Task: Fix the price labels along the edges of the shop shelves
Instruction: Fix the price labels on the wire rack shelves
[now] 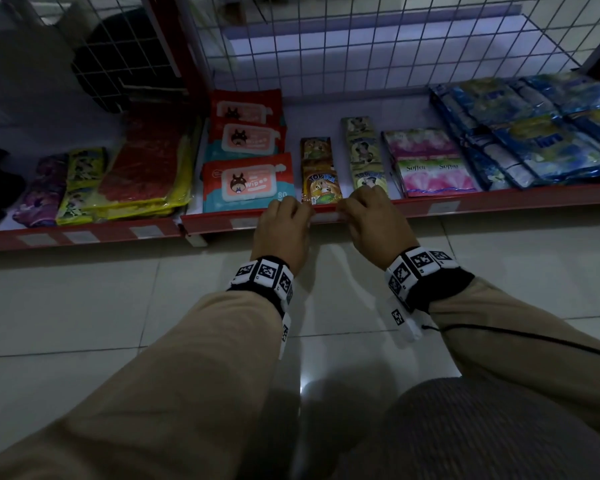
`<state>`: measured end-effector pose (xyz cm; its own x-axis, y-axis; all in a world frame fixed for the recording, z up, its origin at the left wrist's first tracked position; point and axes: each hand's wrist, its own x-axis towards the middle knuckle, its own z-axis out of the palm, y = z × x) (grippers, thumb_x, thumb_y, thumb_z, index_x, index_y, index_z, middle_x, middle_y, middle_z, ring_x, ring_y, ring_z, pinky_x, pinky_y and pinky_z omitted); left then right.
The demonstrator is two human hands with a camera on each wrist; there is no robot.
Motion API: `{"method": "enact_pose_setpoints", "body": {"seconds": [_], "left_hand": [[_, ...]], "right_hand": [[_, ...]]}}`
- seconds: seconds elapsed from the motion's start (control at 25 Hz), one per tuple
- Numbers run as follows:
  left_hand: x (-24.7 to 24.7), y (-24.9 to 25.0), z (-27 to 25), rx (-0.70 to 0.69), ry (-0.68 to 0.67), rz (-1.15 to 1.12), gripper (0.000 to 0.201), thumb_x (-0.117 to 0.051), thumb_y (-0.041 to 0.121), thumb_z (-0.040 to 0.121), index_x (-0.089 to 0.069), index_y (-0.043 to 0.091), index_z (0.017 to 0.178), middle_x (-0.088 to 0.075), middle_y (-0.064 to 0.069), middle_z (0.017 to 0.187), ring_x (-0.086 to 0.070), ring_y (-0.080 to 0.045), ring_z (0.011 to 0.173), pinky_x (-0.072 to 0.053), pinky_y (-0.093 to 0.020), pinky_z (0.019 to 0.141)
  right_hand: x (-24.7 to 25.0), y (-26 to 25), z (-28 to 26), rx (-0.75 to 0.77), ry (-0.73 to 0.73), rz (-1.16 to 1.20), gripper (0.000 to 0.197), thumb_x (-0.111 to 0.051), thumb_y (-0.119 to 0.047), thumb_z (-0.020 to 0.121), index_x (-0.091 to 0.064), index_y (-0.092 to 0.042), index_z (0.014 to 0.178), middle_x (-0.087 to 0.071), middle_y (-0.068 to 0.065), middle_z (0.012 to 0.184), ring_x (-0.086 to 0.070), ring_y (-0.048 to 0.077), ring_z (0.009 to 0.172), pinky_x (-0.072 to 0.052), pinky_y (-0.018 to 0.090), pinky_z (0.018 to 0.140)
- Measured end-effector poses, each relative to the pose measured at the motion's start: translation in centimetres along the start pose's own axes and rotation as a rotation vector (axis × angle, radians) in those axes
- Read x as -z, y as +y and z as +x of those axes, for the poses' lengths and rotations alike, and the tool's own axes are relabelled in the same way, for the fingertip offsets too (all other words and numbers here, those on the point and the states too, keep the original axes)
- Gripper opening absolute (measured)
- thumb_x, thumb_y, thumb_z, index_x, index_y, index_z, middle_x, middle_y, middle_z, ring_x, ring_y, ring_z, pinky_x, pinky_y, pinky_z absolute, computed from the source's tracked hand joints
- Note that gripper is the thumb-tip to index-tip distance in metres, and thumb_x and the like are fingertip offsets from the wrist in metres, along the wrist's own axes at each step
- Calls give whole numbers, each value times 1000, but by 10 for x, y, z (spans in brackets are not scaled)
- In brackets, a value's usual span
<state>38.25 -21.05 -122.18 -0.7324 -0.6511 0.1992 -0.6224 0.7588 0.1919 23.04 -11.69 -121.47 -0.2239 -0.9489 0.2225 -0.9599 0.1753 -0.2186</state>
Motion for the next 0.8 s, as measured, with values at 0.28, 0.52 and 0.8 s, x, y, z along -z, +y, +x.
{"method": "enact_pose_setpoints", "body": {"seconds": [0.28,0.52,0.8], "left_hand": [[28,14,8,-46,-53,177,30,-54,26,87,-59,17,115,-46,-6,126,-41,-27,111,-39,-37,87],[110,69,75,-294,23,149,27,-48,23,91,-60,17,114,-55,-6,115,-51,-28,103,-37,-37,83],[212,140,121,-552,127,72,32,-46,30,94,-56,21,123,-56,-3,116,-51,-28,107,-42,-41,90]], "right_hand": [[35,22,-5,-52,-8,-3,27,-55,-9,87,-61,-6,113,-56,18,112,-50,36,104,-46,42,78],[121,46,6,-139,243,58,22,-60,-9,87,-65,-6,109,-59,18,108,-54,36,100,-47,39,75],[235,57,9,-180,432,-22,19,-60,-12,90,-64,-8,108,-58,13,101,-55,30,94,-44,35,77]]}}
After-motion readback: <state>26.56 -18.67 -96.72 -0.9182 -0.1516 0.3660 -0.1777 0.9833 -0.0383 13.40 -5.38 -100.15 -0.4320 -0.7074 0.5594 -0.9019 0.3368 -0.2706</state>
